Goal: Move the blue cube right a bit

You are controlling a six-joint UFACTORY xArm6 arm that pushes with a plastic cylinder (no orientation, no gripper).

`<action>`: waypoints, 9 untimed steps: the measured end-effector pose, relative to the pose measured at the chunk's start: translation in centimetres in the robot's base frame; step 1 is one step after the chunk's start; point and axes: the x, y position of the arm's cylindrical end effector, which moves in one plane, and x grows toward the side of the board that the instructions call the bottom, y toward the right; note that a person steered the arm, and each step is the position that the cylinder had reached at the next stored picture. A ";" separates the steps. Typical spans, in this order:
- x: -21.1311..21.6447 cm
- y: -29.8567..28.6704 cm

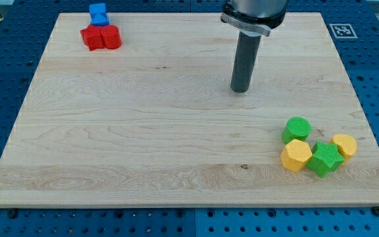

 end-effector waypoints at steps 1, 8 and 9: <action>0.0 0.0; -10.9 -34.9; -15.8 -38.3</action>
